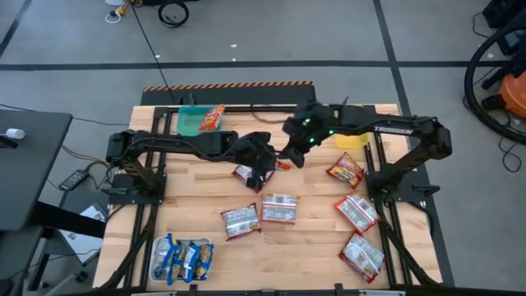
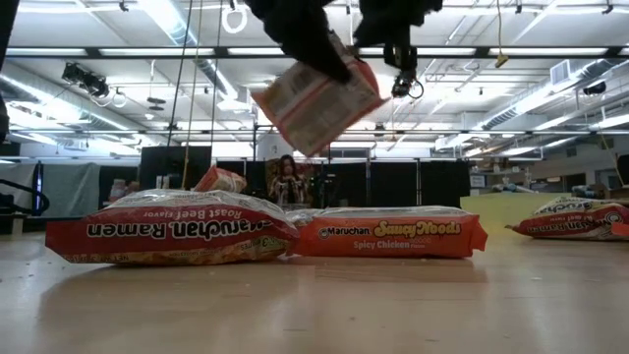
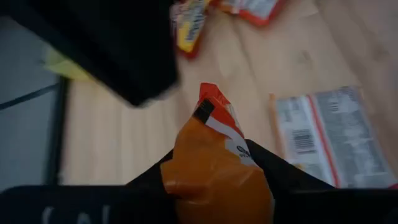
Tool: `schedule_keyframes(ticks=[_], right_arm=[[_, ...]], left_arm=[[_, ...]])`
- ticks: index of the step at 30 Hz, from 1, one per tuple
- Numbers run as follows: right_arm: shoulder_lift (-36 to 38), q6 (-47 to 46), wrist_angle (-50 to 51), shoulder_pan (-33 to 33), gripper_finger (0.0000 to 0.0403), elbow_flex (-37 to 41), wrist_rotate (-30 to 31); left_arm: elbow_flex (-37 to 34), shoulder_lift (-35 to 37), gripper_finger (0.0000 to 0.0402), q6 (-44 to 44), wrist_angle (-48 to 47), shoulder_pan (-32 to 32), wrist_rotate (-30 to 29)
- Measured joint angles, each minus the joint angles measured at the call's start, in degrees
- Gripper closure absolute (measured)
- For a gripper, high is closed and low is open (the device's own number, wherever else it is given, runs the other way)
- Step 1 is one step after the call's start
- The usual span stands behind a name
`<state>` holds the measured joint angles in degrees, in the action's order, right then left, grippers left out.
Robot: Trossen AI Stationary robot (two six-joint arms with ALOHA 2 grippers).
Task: Sort Maruchan noodles
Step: Put the orange noodle pack into the green bin
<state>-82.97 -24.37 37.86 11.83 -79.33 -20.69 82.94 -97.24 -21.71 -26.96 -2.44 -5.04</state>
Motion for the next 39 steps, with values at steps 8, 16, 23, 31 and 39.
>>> schedule_keyframes(ticks=[8,16,23,31,39], right_arm=[[10.17,-0.62,-9.24,1.67,0.0310,0.00,10.18],[17.97,3.82,-10.01,1.32,0.0311,-0.07,20.30],[18.53,2.35,-8.47,0.75,0.0311,-0.04,21.25],[16.35,-0.71,-6.81,-4.06,0.0311,0.02,21.28],[13.84,-1.65,-7.17,-9.32,0.0311,0.02,25.20]], left_arm=[[2.11,11.19,0.0280,11.74,-11.81,1.42,-18.24],[-7.73,29.29,0.0280,39.59,-18.79,4.63,-47.47],[-27.15,45.12,0.0280,62.63,-16.64,7.64,-70.33],[-45.30,50.84,0.0275,79.10,-11.34,2.36,-77.79],[-55.20,47.66,0.0275,66.73,18.20,-12.07,-74.52]])
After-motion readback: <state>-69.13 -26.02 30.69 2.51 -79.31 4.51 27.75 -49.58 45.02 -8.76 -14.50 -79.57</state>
